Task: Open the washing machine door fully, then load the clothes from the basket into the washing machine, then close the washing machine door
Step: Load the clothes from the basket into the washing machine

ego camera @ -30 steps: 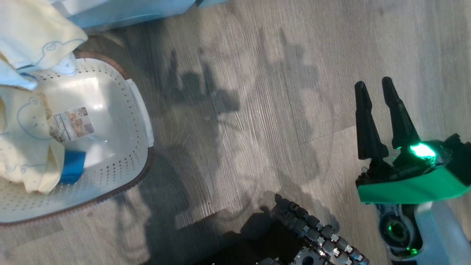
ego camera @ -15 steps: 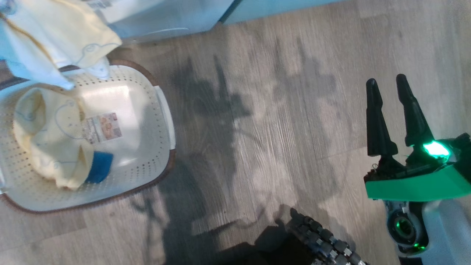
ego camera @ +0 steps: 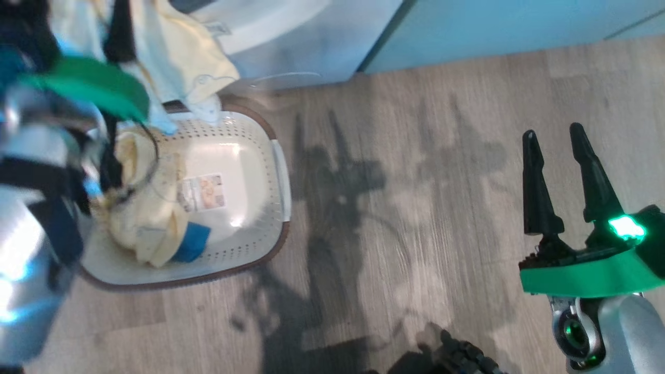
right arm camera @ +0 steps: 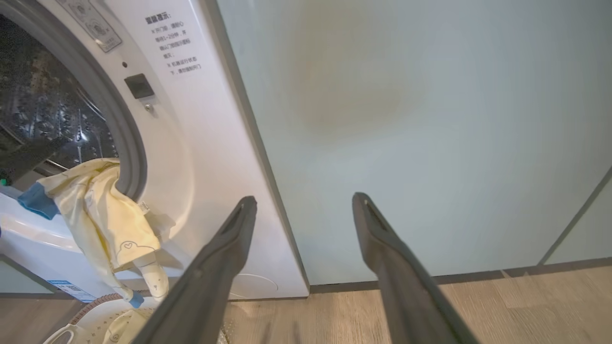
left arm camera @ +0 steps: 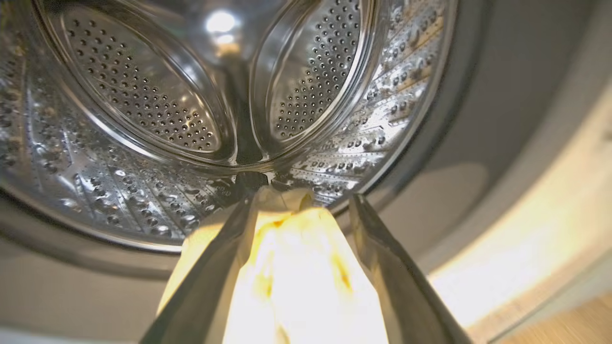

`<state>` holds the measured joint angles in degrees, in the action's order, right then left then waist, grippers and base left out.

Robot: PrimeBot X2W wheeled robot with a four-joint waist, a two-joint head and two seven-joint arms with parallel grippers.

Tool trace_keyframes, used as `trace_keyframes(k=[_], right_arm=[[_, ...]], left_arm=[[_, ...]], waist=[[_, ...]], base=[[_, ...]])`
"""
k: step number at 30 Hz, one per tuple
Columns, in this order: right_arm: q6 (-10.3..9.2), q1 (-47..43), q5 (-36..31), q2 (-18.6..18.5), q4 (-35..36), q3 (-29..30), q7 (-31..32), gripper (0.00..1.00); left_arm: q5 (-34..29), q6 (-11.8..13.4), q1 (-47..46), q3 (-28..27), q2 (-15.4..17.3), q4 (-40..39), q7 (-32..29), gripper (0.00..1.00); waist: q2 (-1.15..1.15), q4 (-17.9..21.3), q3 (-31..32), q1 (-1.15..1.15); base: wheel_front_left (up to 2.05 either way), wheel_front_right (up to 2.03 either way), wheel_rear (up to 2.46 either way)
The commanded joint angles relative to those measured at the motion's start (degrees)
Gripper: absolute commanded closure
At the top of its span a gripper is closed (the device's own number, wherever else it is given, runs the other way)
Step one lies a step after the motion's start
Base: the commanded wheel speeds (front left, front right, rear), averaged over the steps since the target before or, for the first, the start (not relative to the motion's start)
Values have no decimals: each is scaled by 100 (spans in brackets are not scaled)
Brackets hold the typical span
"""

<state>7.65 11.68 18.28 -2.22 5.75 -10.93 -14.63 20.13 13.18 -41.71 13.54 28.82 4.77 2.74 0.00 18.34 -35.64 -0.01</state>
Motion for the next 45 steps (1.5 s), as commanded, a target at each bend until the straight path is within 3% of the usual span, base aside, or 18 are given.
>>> trace_keyframes(k=[1,7,13,27,45], right_arm=[[-16,-147,-95,-65,145,-39,-37,0],[-16,-286,-346,-65,96,58,-37,0],[-16,-430,-581,-65,55,230,-37,0],[-16,-993,-838,-65,-72,410,-37,0],[-16,-1142,-850,-65,-126,289,-37,0]], left_arm=[[-100,163,258,-160,162,-449,92,0],[-169,672,1507,-170,-17,-1283,305,0],[-151,865,2338,-98,-158,-1704,518,0],[130,936,3501,102,-487,-1605,903,0],[228,888,3668,289,-641,-1381,990,0]], waist=[[0,-206,201,1],[0,-472,528,1],[0,-699,799,1],[0,-1185,1776,1],[0,-1244,2016,1]], base=[[0,0,0],[0,0,0],[0,0,0],[0,0,0],[0,0,0]])
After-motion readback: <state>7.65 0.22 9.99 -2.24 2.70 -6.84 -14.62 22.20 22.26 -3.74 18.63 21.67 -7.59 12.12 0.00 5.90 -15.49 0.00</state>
